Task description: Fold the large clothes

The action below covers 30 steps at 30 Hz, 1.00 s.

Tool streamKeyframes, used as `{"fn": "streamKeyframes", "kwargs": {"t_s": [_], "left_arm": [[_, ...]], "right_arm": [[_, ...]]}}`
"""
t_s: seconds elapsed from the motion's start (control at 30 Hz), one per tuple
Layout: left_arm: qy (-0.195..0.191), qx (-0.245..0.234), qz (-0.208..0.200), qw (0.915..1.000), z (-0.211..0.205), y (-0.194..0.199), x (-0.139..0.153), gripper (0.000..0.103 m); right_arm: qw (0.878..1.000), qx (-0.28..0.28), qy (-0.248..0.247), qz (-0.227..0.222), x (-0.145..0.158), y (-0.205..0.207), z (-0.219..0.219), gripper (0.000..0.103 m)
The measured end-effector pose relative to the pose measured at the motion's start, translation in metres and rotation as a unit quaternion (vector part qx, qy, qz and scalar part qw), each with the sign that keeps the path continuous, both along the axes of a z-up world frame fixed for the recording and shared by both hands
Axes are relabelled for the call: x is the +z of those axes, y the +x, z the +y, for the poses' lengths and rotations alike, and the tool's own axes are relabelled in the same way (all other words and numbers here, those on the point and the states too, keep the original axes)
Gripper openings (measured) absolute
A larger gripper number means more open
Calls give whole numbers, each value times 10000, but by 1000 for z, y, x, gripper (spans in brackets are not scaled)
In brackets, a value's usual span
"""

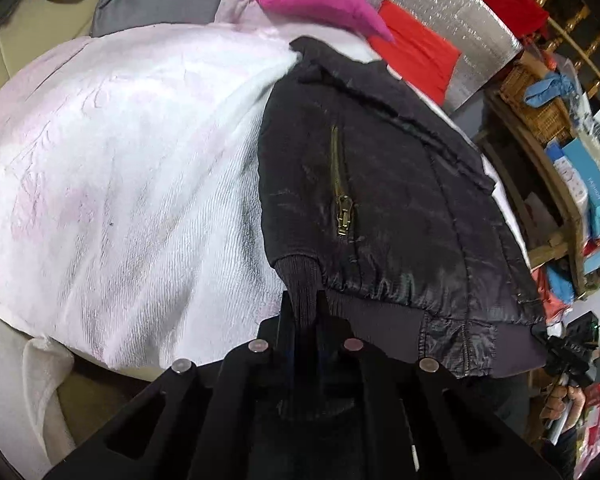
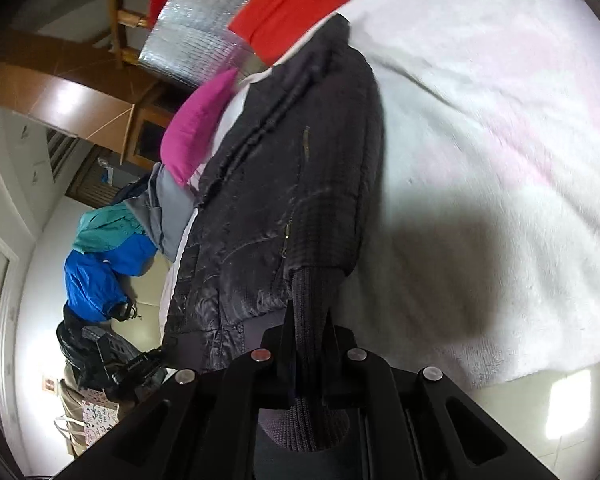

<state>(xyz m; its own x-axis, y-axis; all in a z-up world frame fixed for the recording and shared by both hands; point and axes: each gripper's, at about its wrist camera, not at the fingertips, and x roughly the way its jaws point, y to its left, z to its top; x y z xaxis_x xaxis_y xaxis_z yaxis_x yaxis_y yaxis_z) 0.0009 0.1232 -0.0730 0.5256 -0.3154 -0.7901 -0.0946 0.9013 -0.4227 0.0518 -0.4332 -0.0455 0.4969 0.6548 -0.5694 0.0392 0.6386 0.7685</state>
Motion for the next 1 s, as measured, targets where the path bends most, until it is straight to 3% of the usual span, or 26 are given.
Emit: {"fn": "streamKeyframes", "kwargs": {"t_s": [0.1,0.23,0.27,0.3,0.37,0.5,0.63,0.73,0.87,1.0], "left_arm": [[-12,59,62,10000,-2,4,-3,16],[-112,347,-93,9993,4,14,-4,59],[-138,393,-105,9991,5,18,-4,61],[-210,365,-57,9991,5,23,-6,61],[-320,212,64,9992,1,31,-11,61],[-184,90,267,9994,-11,44,-20,60],[-188,112,290,9993,-14,45,-21,60],[-285,127,179,9994,-8,37,-14,50],[-385,76,49,9992,-1,33,-6,49],[-382,-67,294,9988,-7,44,-19,48]], "right_arm": [[9999,-48,102,-3,-6,0,-6,13],[9999,-63,-92,-54,-6,0,-6,34],[9999,-106,-115,-32,-7,0,-7,42],[9998,-148,-119,-29,-8,0,-9,50],[9999,-143,-88,-31,-10,4,-10,52],[9999,-42,-16,98,-16,13,-6,52],[9997,136,-103,188,-22,20,3,40],[9994,165,-278,109,-17,19,7,30],[9993,208,-288,145,-18,19,6,29],[9991,248,-327,142,-21,19,7,29]]}}
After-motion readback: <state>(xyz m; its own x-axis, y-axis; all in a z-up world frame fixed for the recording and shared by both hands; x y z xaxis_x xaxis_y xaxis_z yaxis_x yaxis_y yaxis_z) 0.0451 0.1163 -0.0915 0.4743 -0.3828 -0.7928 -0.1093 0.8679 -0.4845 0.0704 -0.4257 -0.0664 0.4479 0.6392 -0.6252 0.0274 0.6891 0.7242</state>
